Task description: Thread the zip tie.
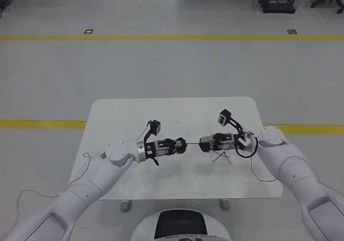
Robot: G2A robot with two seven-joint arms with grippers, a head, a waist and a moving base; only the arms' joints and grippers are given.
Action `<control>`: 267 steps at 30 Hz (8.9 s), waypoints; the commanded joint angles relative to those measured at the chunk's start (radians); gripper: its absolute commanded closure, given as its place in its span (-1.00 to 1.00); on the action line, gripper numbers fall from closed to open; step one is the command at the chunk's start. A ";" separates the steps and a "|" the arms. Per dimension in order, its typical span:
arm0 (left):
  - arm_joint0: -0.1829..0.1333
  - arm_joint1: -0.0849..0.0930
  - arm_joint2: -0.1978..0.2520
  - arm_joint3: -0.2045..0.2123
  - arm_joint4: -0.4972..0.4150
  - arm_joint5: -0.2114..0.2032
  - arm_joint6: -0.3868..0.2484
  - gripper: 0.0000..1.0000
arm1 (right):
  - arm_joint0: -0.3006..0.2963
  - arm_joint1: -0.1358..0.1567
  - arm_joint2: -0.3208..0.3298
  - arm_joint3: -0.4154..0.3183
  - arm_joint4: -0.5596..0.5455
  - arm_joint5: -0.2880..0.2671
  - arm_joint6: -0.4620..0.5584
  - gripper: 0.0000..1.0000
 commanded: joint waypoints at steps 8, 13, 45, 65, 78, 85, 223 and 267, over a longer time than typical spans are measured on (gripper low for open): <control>-0.005 -0.005 0.001 0.012 0.002 0.002 -0.004 1.00 | -0.003 -0.003 0.001 0.003 0.001 0.000 0.000 0.82; -0.005 -0.006 0.000 0.012 0.008 0.004 -0.005 1.00 | -0.006 -0.002 0.006 0.000 -0.007 0.000 0.000 0.84; -0.004 -0.008 -0.004 0.003 0.035 0.003 -0.002 -1.00 | -0.004 -0.014 -0.014 0.029 0.042 0.000 0.000 1.00; 0.004 -0.012 -0.003 -0.024 0.027 0.016 0.005 -1.00 | -0.034 -0.006 0.000 -0.046 -0.010 0.021 -0.034 1.00; 0.021 -0.015 -0.009 -0.034 -0.008 0.034 0.017 -1.00 | -0.073 0.002 0.031 -0.118 -0.029 0.045 -0.067 1.00; 0.018 -0.018 -0.010 -0.026 -0.015 0.036 0.004 -1.00 | -0.083 0.002 0.047 -0.137 -0.025 0.055 -0.057 1.00; 0.016 -0.048 -0.028 0.035 -0.014 0.023 -0.055 1.00 | -0.054 -0.079 0.079 0.006 -0.090 0.122 -0.015 -1.00; 0.132 0.018 -0.201 -0.105 0.104 -0.039 -0.052 1.00 | -0.078 -0.049 0.136 -0.012 -0.168 0.090 -0.044 -1.00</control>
